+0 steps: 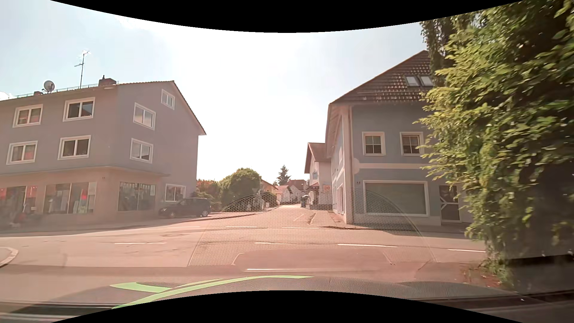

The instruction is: Follow the waypoints while adhering to traffic rules and regulations

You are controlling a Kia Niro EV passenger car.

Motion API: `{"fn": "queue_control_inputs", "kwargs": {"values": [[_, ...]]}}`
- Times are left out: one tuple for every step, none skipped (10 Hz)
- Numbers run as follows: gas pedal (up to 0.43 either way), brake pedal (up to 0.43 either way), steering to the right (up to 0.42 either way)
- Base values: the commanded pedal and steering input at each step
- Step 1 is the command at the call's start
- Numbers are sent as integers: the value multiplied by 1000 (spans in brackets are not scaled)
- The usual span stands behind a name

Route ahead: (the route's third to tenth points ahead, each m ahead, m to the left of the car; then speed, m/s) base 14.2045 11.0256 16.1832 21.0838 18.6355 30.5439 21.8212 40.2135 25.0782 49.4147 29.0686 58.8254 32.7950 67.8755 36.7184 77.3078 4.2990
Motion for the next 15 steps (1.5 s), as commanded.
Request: {"fn": "queue_control_inputs", "kwargs": {"values": [[0, 152, -13], [0, 183, -13], [0, 201, -14], [0, 201, -14], [0, 201, -16], [0, 195, -21], [0, 189, -27], [0, 189, -31], [0, 177, -36], [0, 177, -43], [0, 177, -49], [0, 177, -60], [0, 177, -73], [0, 177, -91], [0, 183, -105]]}}
